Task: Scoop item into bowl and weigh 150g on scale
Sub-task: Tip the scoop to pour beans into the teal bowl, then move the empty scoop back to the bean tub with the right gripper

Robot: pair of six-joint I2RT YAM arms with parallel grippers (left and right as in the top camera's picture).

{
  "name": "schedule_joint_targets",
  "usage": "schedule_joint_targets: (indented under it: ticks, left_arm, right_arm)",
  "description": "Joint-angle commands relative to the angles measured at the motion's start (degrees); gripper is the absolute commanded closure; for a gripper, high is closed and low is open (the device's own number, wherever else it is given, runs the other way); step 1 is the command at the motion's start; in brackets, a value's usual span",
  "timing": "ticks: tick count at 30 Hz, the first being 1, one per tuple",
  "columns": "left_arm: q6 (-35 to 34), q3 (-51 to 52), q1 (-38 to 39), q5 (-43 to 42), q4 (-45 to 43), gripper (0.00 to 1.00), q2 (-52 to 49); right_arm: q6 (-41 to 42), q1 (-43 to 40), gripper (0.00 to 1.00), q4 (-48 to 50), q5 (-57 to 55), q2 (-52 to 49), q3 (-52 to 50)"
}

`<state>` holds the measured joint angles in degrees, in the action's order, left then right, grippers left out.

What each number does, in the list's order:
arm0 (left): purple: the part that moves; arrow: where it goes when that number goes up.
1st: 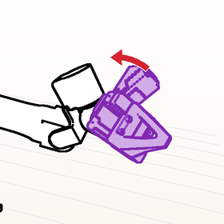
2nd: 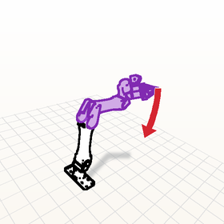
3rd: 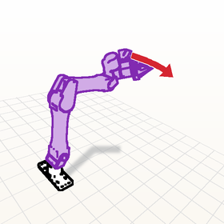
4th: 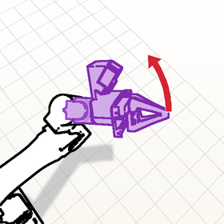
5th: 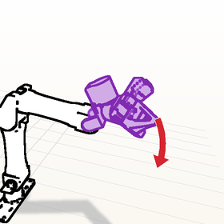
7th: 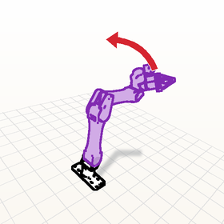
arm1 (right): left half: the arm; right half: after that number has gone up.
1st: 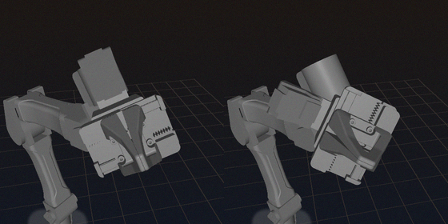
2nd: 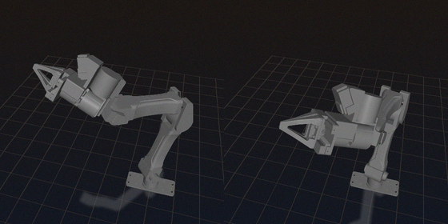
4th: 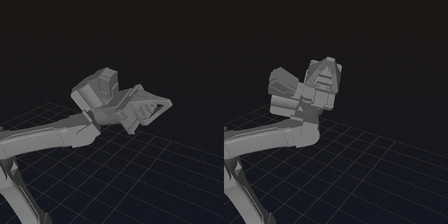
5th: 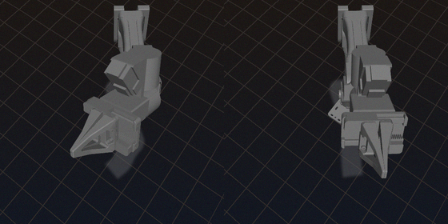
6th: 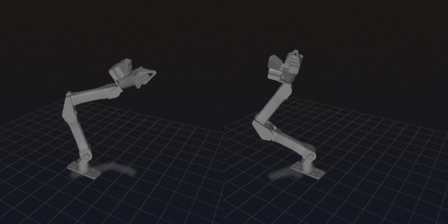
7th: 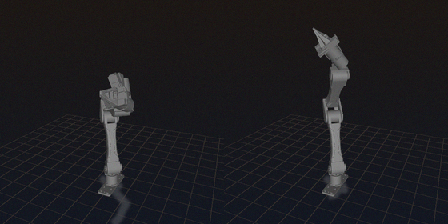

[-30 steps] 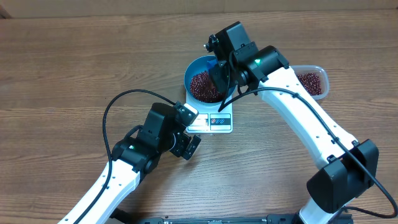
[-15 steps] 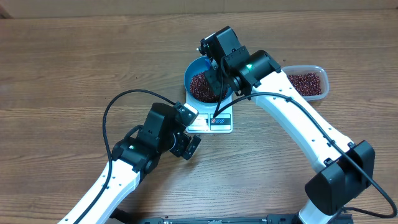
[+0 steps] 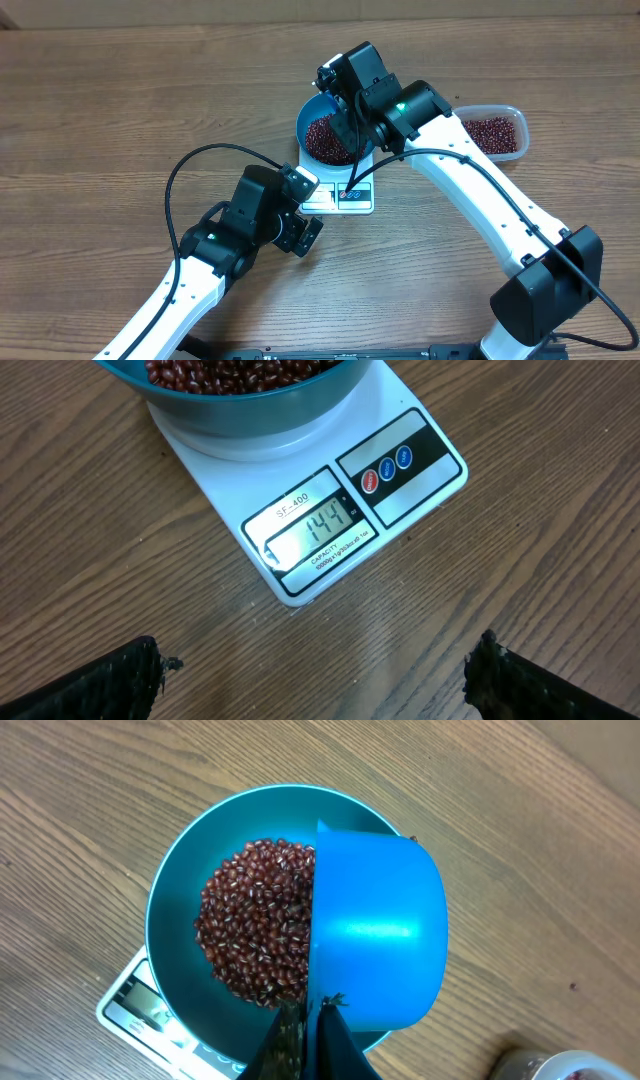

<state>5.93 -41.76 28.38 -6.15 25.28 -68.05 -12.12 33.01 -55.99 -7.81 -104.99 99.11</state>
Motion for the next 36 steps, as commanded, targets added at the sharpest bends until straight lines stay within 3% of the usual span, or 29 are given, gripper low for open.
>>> schedule_joint_targets:
  ticks: [1,23,26,33,36]
  left_arm:
    - [-1.22,-0.07,-0.24,0.37,-0.02,0.00,-0.20]
    - [-1.22,-0.07,-0.24,0.37,-0.02,0.00,-0.20]
    - [-1.22,-0.07,-0.24,0.37,-0.02,0.01,-0.20]
    - [-1.22,-0.07,-0.24,0.37,-0.02,0.00,-0.20]
    - [-1.25,-0.07,-0.24,0.37,-0.02,0.00,-0.20]
  right_arm:
    - [-4.26,0.09,0.96,0.79,-0.76,2.36,2.23]
    - [-0.92,-3.54,0.96,0.96,6.12,4.76,2.27]
    - [0.24,-7.30,0.96,1.51,11.37,7.96,2.27]
    - [0.33,-25.14,0.96,0.09,32.06,13.40,2.27]
    - [0.55,-33.33,0.96,-2.84,33.55,13.46,2.21]
